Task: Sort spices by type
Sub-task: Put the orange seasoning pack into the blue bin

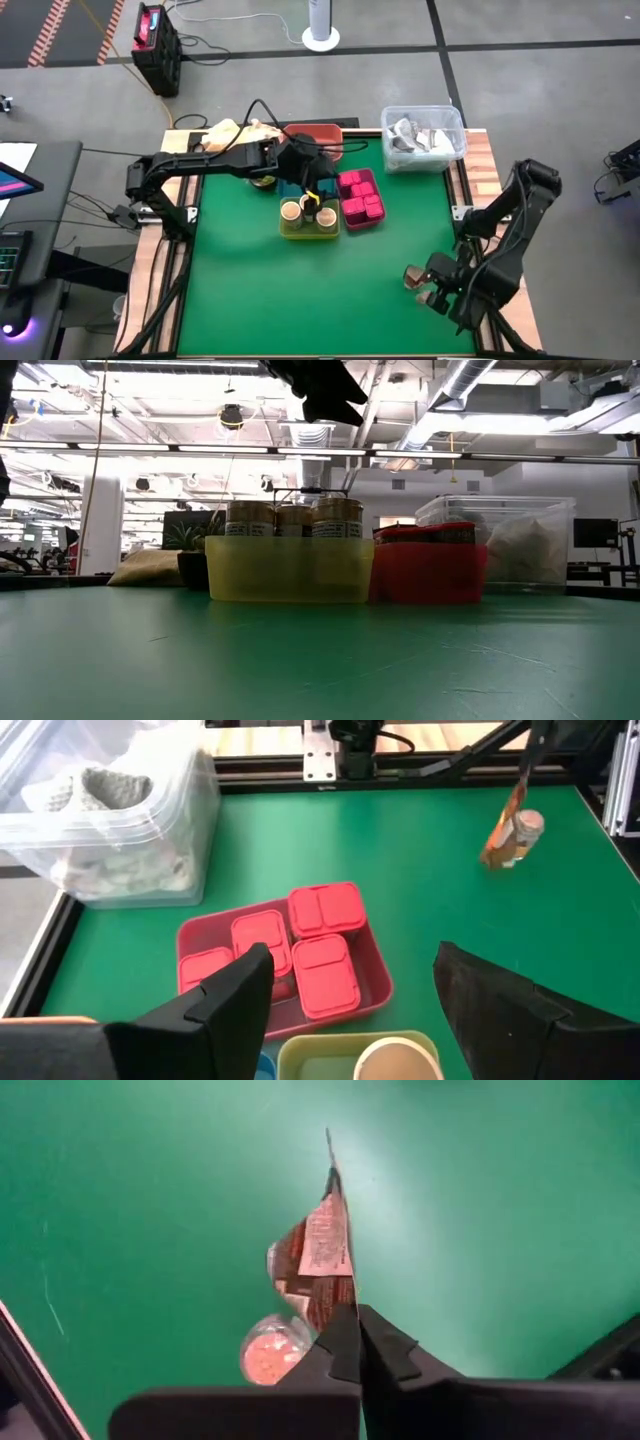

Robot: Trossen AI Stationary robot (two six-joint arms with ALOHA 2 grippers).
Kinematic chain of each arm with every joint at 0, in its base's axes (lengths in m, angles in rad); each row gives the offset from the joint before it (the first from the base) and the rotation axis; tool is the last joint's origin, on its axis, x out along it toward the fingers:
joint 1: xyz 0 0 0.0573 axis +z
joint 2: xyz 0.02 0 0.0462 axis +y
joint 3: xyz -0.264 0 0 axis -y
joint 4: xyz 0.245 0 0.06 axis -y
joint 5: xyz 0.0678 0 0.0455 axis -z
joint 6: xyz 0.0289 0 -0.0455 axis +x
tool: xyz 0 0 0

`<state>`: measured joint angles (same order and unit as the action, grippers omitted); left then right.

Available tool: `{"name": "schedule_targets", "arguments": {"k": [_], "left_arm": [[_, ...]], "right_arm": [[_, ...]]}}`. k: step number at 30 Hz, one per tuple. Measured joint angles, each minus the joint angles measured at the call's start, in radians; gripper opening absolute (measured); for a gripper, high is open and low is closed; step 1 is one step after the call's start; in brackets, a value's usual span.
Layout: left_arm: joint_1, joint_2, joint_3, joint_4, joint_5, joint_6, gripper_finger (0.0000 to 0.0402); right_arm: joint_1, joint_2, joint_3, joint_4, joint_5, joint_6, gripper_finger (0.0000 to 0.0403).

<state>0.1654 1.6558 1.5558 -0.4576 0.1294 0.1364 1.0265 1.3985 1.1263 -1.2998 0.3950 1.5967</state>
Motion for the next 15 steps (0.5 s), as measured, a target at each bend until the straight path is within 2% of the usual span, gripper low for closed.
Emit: {"name": "schedule_targets", "arguments": {"k": [3,7,10,15], "left_arm": [[0.0,0.0,0.0,0.0,0.004,-0.001,0.0261],[0.001,0.0,0.0,0.001,0.127,-0.042,0.0261],[0.002,0.0,0.0,0.005,0.18,-0.092,0.0261],[0.003,0.013,0.059,-0.033,0.166,-0.096,0.0261]], "right_arm": [[-0.039,-0.065,0.0,0.0,0.006,-0.057,0.0013],[-0.132,-0.127,0.0,0.002,0.027,-0.223,0.0013],[-0.249,-0.158,0.0,0.051,0.026,-0.416,0.0013],[-0.495,-0.188,0.0,0.207,0.026,-0.748,0.0013]]}}
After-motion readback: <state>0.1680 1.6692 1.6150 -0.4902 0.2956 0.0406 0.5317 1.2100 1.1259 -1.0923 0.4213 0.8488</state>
